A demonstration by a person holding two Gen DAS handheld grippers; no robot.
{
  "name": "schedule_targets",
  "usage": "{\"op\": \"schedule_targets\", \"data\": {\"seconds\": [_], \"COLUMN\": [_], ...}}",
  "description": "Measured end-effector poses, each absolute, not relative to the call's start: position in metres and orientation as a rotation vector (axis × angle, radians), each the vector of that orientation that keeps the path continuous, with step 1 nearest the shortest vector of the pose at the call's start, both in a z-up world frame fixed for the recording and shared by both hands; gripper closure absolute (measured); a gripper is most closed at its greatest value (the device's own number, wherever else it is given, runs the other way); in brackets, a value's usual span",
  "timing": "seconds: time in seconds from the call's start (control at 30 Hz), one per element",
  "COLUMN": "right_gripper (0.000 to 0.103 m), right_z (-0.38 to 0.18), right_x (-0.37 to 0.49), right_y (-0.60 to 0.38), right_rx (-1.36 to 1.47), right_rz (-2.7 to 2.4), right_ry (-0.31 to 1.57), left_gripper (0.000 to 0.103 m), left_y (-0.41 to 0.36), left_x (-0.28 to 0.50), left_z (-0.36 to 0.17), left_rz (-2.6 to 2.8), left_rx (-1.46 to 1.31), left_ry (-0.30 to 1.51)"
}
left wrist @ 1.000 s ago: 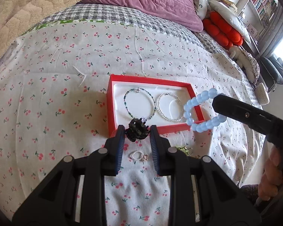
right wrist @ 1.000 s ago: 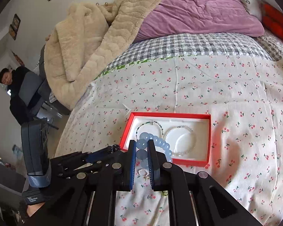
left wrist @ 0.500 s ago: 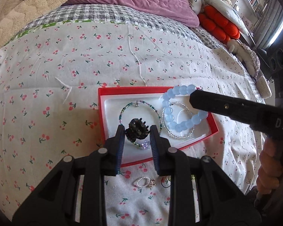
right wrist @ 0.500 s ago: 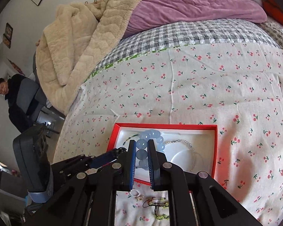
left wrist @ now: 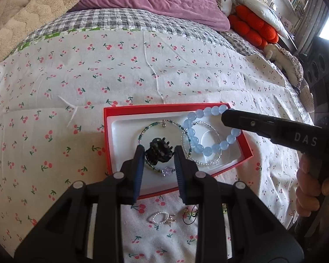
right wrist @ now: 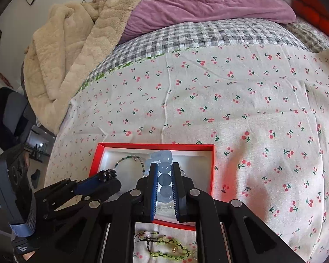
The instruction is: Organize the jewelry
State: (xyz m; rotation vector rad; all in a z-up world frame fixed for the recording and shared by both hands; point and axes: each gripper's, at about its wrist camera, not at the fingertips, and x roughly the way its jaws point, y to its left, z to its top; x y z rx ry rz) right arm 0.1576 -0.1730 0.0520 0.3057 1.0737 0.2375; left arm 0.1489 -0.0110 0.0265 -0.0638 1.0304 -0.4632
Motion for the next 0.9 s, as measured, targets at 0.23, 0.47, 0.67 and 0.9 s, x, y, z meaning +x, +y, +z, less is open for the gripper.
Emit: {"op": "schedule_targets", "data": {"seconds": [0.23, 0.47, 0.67, 0.9], "right_gripper": [0.074, 0.046, 0.042, 0.039], "right_z": [0.065, 0.084, 0.073, 0.052], "right_x": [0.153, 0.127, 0.101, 0.076], "right_y": [-0.192, -0.203, -0.205, -0.208], "right_rx": [0.349, 0.302, 0.236, 0.184], "right_rz": [0.274, 0.305, 0.301, 0.282], "right_ry": [1.031, 0.996, 1.043, 1.113], "left_gripper": [0.051, 0.034, 0.03, 0.029], "left_y": [-0.008, -0.002, 0.003, 0.007], "left_x": [0.138, 0.119, 0.096, 0.074], "left_z": [0.044, 0.044, 0.023, 0.008], "left_rz": [-0.468, -0.416, -0.355, -0.326], "left_rx": [-0.085, -0.089, -0.066, 0.001], "left_ry": [1.0, 1.011, 1.094, 1.156]}}
